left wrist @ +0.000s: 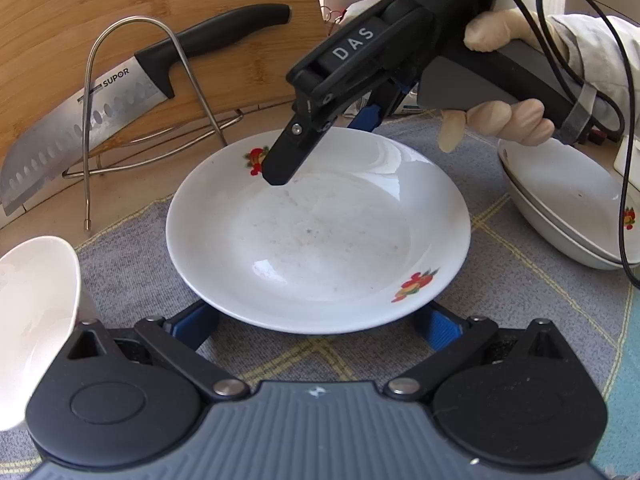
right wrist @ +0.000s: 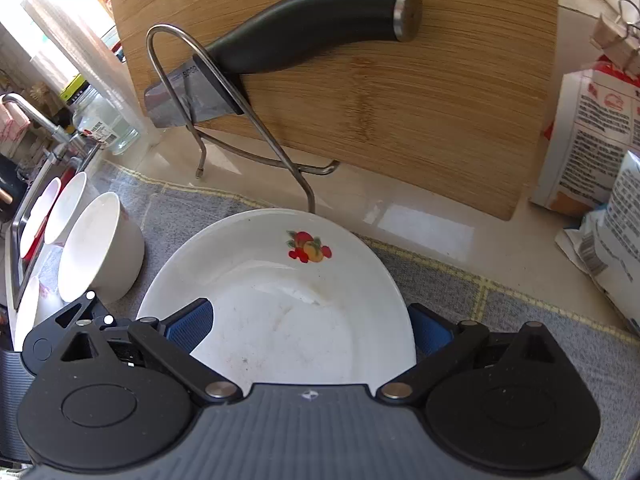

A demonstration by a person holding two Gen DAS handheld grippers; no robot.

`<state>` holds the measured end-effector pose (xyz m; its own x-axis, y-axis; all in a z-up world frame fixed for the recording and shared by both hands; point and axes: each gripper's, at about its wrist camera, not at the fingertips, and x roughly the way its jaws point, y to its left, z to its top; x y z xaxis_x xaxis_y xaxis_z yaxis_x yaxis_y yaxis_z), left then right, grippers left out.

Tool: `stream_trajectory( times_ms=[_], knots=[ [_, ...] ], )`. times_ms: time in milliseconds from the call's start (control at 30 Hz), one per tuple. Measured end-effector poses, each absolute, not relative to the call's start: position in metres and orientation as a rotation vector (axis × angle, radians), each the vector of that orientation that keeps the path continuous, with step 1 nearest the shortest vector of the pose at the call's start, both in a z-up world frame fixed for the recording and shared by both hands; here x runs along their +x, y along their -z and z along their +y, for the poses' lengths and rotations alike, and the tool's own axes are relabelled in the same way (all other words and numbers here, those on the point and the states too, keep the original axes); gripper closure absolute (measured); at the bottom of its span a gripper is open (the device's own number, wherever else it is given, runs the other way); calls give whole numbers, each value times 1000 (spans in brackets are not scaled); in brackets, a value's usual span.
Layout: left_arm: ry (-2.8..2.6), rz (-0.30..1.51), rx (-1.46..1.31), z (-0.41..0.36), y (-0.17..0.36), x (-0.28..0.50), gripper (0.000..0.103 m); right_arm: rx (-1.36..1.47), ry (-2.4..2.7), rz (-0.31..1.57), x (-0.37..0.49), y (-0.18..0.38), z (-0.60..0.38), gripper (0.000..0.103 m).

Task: Organize plates and bowls
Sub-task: 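Grasp the deep plate's rim with the right tool and lift it, then carry the deep plate with the right tool toward the plate stack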

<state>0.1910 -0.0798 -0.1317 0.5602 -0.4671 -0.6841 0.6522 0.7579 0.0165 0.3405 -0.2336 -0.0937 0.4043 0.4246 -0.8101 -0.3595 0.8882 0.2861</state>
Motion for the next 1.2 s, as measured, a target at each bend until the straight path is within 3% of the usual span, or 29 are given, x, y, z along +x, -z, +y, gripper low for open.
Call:
stream_trajectory(
  times_ms=[567,1200],
  knots=[
    [674,696,294,-80,130,194,1,65,-527,1060,345,92,-235,6],
    [667,684,328,-85,127,190,2,33,-512,1061,343,92,-228,7]
  ],
)
